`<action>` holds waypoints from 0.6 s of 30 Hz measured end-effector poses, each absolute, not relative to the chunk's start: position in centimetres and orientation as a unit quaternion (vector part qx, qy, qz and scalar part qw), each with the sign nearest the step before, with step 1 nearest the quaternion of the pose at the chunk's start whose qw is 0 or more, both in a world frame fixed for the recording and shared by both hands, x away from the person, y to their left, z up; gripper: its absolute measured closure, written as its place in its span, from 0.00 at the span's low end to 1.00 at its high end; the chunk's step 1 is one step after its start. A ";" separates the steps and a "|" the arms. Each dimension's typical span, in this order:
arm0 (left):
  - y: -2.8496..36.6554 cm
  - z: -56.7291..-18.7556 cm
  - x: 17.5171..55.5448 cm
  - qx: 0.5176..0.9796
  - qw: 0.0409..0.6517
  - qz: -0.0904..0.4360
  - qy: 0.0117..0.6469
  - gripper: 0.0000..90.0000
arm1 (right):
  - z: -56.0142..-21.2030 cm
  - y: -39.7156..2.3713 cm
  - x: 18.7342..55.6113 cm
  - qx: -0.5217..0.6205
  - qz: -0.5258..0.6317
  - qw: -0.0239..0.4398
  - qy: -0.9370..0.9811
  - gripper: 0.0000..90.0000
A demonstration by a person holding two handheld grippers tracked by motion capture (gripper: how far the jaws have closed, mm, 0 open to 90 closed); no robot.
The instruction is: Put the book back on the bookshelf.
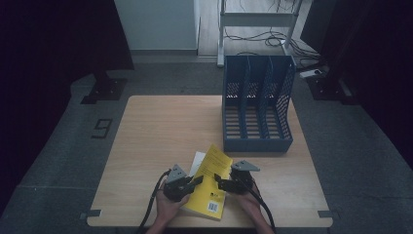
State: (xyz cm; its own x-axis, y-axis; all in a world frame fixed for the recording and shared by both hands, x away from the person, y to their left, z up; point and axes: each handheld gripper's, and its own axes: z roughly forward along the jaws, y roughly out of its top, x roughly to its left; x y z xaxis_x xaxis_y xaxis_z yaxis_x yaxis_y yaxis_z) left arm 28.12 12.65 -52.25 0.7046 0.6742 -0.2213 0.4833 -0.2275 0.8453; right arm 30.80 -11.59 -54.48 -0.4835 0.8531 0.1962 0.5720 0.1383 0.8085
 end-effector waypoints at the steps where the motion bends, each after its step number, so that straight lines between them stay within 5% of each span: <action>1: 12.7 -52.2 28.1 0.778 0.499 0.097 0.369 0.93 | -54.5 -11.6 30.8 0.483 0.444 0.157 0.738 0.21; 18: 12.6 -51.4 27.6 0.773 0.516 0.102 0.355 0.94 | -53.8 -12.9 30.6 0.483 0.483 0.142 0.716 0.22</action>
State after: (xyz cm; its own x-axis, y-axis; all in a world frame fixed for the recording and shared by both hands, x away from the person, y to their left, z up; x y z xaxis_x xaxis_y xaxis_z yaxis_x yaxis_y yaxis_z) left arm 27.62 12.60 -51.40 0.7273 0.6539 -0.2083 0.4430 -0.2155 0.8703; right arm 30.62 -12.94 -53.76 -0.4932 0.8289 0.2640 0.5551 0.0662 0.8291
